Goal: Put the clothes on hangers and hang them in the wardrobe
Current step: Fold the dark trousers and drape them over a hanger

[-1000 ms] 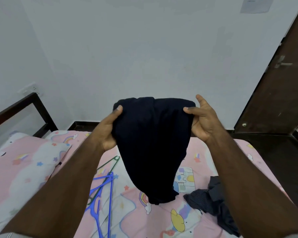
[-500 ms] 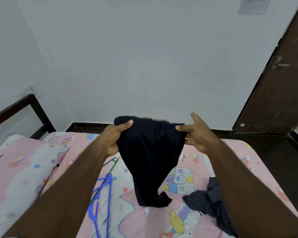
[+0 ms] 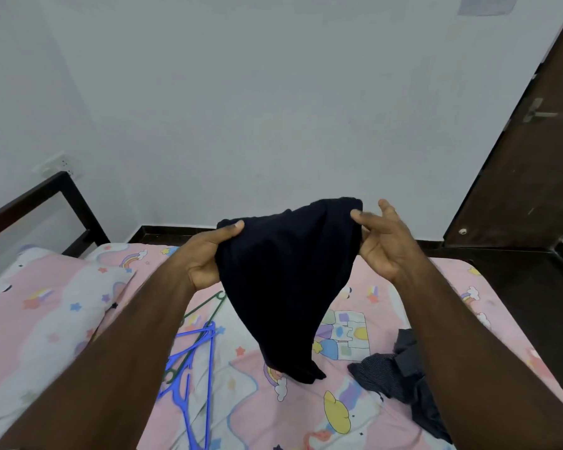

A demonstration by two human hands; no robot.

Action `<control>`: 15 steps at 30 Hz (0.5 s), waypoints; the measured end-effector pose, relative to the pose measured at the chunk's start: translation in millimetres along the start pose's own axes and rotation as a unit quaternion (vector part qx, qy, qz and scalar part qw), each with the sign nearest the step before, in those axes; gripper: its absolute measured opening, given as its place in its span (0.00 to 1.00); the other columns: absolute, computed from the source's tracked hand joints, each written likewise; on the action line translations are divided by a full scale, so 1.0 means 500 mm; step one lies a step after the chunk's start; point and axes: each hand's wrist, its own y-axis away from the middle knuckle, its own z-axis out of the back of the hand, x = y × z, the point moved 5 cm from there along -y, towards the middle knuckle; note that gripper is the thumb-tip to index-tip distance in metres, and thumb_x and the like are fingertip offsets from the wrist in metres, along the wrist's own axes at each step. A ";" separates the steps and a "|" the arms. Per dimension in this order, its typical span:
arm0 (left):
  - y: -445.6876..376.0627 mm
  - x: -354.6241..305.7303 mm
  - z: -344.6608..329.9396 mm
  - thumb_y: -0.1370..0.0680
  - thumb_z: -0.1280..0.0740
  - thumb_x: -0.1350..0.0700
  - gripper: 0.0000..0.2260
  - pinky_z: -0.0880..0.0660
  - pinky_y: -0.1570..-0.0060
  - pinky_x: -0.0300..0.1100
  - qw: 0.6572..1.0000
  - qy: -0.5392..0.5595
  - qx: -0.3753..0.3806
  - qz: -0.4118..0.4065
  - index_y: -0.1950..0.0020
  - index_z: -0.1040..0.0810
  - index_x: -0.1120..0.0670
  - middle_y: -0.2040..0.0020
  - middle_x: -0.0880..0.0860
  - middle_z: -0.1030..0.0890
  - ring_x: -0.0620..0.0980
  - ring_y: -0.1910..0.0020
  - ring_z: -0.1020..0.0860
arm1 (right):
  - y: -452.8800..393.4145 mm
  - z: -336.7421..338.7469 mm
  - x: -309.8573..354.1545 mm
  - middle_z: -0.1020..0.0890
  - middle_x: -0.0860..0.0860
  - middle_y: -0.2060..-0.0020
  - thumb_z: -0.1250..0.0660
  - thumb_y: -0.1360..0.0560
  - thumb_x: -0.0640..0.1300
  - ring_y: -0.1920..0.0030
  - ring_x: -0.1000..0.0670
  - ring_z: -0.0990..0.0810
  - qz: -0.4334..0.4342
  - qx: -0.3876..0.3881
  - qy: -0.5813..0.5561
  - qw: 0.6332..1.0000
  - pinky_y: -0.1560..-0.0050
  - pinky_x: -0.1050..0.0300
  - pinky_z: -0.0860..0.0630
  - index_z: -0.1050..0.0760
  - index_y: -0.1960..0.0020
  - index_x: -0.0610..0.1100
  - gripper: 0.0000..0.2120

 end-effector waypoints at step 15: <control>-0.032 0.010 -0.034 0.27 0.31 0.62 0.14 0.21 0.43 0.51 0.869 -0.451 -0.034 -0.201 0.42 0.19 0.53 0.49 0.51 0.14 0.51 0.48 0.17 | -0.010 -0.022 -0.051 0.20 0.48 0.38 0.31 0.26 0.65 0.40 0.46 0.22 -0.008 0.019 0.680 0.733 0.42 0.51 0.25 0.25 0.33 0.45 0.31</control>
